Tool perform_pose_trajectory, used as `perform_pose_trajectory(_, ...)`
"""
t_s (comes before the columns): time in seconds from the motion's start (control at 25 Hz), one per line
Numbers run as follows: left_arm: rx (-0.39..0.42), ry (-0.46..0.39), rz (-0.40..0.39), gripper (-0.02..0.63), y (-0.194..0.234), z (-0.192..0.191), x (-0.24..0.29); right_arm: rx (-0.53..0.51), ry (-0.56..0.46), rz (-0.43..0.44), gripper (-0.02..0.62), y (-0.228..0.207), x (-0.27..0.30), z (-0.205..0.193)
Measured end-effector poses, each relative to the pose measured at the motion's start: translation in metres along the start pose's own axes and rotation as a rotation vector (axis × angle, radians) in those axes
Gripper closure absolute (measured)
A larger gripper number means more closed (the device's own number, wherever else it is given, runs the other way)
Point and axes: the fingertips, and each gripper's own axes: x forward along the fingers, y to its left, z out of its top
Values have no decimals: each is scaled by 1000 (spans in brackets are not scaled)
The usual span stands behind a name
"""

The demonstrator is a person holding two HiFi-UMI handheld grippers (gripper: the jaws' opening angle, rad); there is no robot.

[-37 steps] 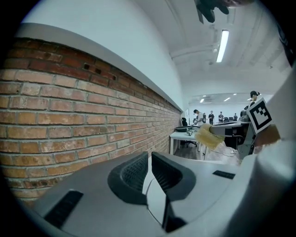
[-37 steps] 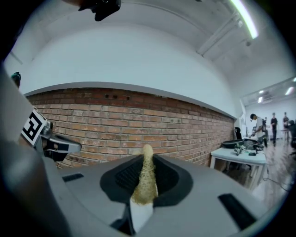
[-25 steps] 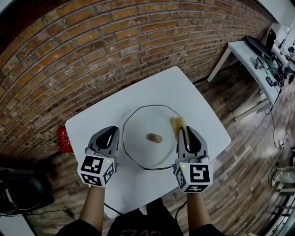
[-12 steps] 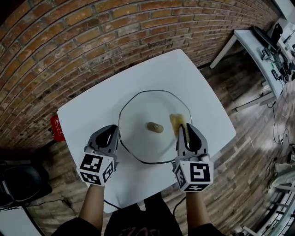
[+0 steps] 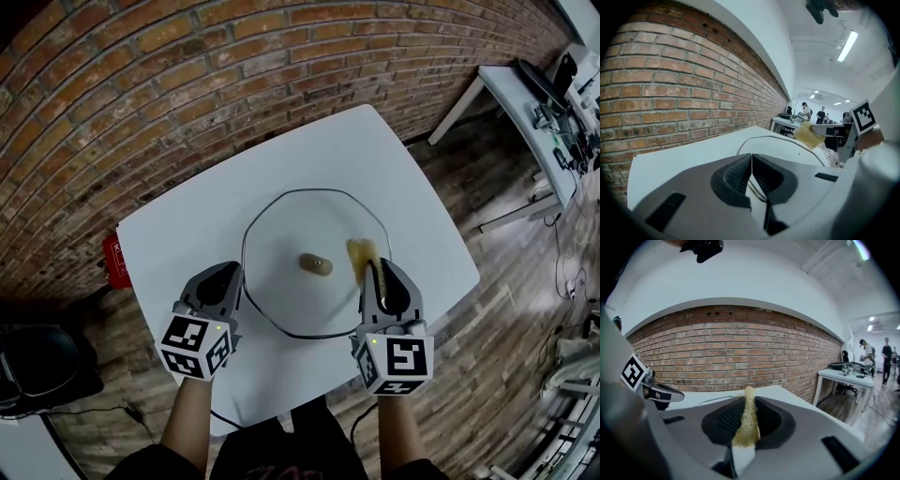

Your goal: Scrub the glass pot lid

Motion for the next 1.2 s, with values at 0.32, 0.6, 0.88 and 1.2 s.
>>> perform_pose_trajectory(0.32,-96,47,-21,594,2,-16,7,-8,5,6,537,1,3,1)
perform_pose_trajectory(0.6,-175,74,-46,485,5,-26,13,-22,6,15,537,3,8,4)
perform_pose_trajectory(0.88,-281,98,-51,486,9,-38,19,-35,10,31,537,7,15,7)
perform_pose_trajectory(1.2,-305,107,-68,486,6,-44,24,-40,8,32,537,8,20,10)
